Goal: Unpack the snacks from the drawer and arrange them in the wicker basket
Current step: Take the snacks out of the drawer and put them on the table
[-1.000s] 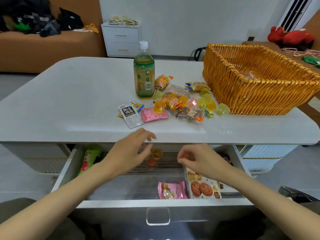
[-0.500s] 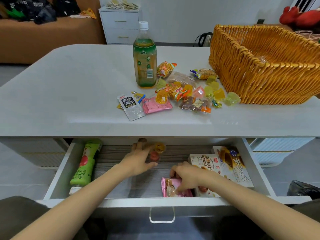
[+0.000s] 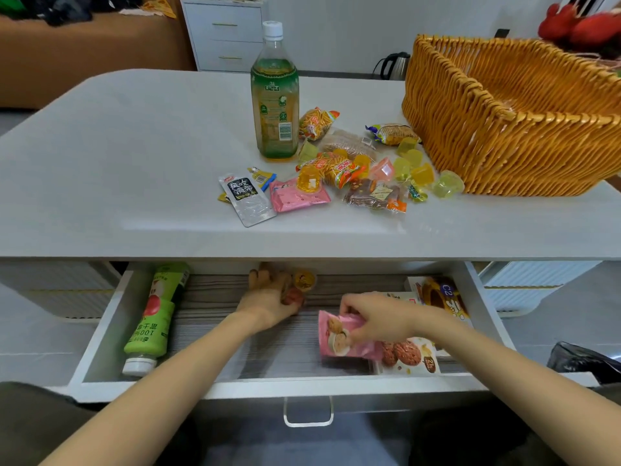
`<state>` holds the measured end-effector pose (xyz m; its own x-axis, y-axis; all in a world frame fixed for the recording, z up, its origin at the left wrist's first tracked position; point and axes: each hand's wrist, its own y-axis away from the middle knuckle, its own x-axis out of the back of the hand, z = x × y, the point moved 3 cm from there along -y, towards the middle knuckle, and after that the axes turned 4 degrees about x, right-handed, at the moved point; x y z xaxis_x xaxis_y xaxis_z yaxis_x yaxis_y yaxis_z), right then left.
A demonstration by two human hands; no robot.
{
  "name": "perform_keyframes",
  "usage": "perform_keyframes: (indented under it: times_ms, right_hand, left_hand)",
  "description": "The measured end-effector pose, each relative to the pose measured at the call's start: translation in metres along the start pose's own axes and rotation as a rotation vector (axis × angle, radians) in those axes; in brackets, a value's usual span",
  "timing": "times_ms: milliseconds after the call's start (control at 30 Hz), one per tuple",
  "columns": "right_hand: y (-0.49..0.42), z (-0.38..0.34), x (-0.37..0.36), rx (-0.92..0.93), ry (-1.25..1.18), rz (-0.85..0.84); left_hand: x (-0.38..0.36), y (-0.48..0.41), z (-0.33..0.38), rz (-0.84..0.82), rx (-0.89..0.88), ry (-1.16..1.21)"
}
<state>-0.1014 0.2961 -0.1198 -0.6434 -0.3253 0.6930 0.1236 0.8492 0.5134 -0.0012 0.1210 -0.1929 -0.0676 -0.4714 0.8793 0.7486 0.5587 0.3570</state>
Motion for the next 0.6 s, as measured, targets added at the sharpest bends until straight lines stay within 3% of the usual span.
perform_keyframes:
  times_ms: [233, 433, 600]
  right_hand:
    - [0.034, 0.001, 0.031, 0.013, -0.064, 0.142]
    - [0.046, 0.006, 0.045, -0.033, -0.096, 0.173]
    - [0.066, 0.005, 0.059, -0.062, -0.28, 0.147]
  left_hand:
    - [0.002, 0.009, -0.001, -0.05, -0.135, 0.002]
    - [0.008, 0.02, -0.002, -0.086, -0.204, -0.042]
    - [0.022, 0.039, 0.012, -0.086, -0.316, -0.025]
